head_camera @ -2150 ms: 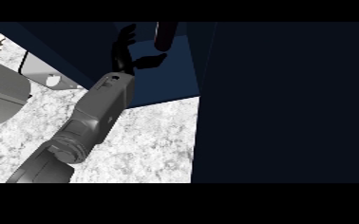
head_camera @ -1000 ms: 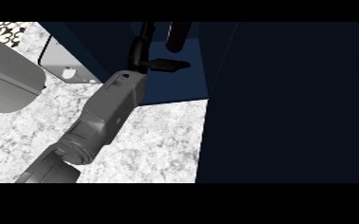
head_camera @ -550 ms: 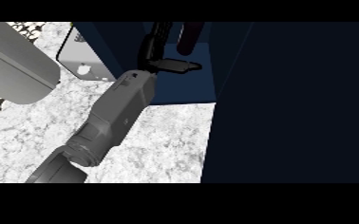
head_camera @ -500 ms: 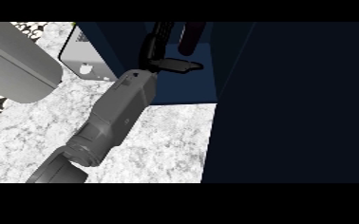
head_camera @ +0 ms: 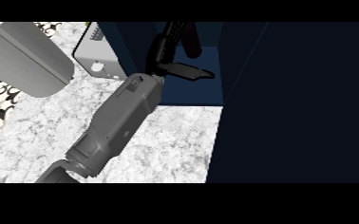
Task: Pick up the wine, place it into the cabinet and close the cabinet
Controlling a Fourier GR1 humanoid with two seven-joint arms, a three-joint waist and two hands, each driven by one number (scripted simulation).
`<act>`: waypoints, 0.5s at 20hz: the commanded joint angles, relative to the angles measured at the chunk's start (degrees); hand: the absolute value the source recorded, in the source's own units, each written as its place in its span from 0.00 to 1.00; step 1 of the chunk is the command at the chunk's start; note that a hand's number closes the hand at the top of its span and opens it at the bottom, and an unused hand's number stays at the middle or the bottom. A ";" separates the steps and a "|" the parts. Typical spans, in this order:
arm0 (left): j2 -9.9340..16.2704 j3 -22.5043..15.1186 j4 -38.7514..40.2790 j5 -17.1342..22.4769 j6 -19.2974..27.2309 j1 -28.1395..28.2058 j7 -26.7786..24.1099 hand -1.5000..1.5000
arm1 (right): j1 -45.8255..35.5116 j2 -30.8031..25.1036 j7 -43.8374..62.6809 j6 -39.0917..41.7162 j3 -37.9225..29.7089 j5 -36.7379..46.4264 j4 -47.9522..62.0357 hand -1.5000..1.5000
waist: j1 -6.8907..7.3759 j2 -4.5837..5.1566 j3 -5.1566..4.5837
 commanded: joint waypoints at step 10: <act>-1.03 -17.27 -41.74 -1.25 23.35 17.98 15.12 0.00 | -1.16 -1.00 1.75 -0.42 1.07 -0.96 -2.85 0.00 | -0.20 0.00 0.04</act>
